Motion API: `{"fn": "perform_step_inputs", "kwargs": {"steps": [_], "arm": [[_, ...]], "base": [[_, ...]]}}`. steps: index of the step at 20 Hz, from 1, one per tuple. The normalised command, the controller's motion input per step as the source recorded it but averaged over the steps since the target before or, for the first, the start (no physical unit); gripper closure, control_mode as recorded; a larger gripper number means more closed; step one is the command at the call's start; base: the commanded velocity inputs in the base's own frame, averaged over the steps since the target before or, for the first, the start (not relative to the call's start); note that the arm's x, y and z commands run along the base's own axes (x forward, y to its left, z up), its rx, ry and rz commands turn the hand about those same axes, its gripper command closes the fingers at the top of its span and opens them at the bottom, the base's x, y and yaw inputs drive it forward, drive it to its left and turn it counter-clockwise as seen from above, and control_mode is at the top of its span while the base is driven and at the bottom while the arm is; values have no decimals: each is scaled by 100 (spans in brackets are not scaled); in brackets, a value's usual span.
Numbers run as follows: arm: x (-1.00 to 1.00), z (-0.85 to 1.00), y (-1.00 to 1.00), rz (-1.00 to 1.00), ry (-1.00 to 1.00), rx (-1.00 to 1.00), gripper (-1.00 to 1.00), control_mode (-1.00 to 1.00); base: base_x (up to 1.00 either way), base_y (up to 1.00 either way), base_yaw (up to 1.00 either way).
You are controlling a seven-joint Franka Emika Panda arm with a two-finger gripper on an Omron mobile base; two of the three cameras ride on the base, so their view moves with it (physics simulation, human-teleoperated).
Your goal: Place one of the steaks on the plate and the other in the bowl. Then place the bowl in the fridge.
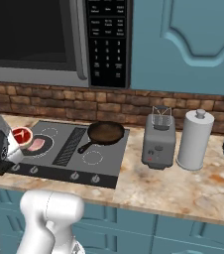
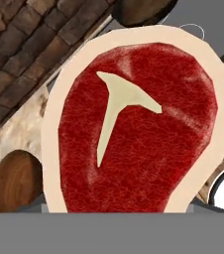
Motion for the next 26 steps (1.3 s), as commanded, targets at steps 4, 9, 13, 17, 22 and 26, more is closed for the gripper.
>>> {"fn": "perform_step_inputs", "kwargs": {"steps": [4, 9, 13, 17, 22, 26], "arm": [[-19, 2, 77, 21, 0, 0, 100, -100], [5, 0, 32, 37, 4, 0, 100, -100], [16, -2, 31, 45, 9, 0, 100, -100], [23, -20, 67, 30, 3, -6, 100, -100], [32, -23, 70, 15, 0, -9, 100, -100], [38, -11, 51, 10, 0, -6, 100, -100]], "base": [[0, 0, 0], [0, 0, 0], [0, 0, 0], [0, 0, 0], [0, 0, 0], [0, 0, 0]]}}
